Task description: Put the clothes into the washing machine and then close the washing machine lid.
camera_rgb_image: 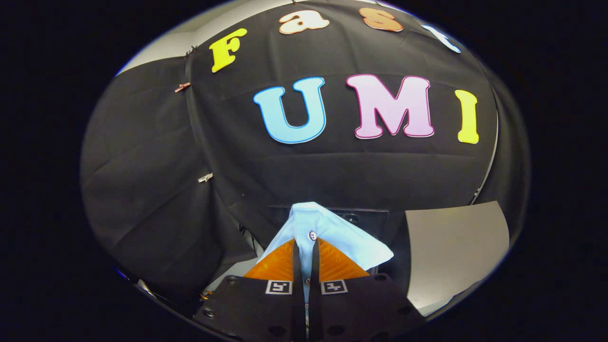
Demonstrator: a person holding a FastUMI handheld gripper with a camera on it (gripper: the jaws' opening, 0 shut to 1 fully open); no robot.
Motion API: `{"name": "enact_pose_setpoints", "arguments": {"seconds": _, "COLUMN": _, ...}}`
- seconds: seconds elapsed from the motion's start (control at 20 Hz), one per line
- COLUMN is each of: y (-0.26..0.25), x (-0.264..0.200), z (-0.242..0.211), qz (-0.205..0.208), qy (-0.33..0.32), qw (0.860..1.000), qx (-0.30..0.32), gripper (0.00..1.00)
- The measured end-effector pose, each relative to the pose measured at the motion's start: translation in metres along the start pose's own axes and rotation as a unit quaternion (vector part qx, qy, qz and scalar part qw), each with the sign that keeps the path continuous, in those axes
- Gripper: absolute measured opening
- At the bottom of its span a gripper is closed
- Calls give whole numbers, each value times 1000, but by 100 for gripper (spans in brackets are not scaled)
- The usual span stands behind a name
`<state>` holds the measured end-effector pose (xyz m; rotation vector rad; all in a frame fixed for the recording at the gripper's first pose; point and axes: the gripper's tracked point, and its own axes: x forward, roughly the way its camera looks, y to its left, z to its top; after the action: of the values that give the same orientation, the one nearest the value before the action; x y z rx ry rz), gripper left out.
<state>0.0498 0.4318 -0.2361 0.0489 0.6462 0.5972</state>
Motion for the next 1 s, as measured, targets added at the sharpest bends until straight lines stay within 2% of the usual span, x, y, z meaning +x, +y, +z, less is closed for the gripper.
{"name": "enact_pose_setpoints", "arguments": {"seconds": 0.25, "y": 5, "x": 55, "z": -35, "qz": -5, "qy": 43, "qw": 999, "qx": 6, "gripper": 7}}
{"name": "enact_pose_setpoints", "arguments": {"seconds": 0.7, "y": -24, "x": 128, "z": -101, "qz": -37, "qy": 127, "qw": 991, "qx": 1, "gripper": 7}}
{"name": "enact_pose_setpoints", "arguments": {"seconds": 0.8, "y": -24, "x": 138, "z": -110, "qz": -29, "qy": 138, "qw": 990, "qx": 6, "gripper": 33}}
{"name": "enact_pose_setpoints", "arguments": {"seconds": 1.0, "y": -34, "x": 140, "z": -109, "qz": -49, "qy": 134, "qw": 990, "qx": -5, "gripper": 84}}
